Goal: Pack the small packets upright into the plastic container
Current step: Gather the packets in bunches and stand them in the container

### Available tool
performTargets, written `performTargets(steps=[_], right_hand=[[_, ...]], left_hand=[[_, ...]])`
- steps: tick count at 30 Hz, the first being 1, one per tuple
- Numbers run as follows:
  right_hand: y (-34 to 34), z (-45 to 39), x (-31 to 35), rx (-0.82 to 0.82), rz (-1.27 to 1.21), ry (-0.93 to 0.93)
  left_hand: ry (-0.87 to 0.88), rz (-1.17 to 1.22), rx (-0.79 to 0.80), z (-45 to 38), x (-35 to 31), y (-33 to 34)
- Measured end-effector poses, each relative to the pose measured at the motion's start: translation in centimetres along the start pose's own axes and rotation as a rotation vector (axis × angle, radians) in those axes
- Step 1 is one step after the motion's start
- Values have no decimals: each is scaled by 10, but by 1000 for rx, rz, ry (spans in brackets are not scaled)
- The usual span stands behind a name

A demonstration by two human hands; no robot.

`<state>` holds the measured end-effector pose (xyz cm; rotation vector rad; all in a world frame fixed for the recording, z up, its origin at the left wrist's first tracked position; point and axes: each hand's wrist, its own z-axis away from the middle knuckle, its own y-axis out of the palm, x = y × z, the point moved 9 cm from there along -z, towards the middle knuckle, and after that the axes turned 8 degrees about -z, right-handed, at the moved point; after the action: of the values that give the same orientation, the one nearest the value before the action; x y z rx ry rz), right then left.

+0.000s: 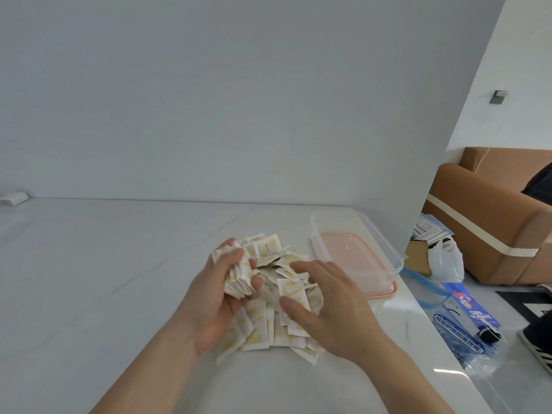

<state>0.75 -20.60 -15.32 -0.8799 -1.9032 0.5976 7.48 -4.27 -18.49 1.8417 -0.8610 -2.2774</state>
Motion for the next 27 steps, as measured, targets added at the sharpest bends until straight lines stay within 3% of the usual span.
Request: performTargets(steps=[4,9,19,27], right_hand=[[20,2,-12,44,202,19],[37,4,-21,140,294,118],[28,-2,-22,96,373,225],[10,-5,-37,-28,381,222]], left_hand=[[22,134,-85,-6,-12,-19],[12,82,-107,-4,-8,-21],[-39,-182,-72,4,6,-6],[-119,-150,7,7,21,9]])
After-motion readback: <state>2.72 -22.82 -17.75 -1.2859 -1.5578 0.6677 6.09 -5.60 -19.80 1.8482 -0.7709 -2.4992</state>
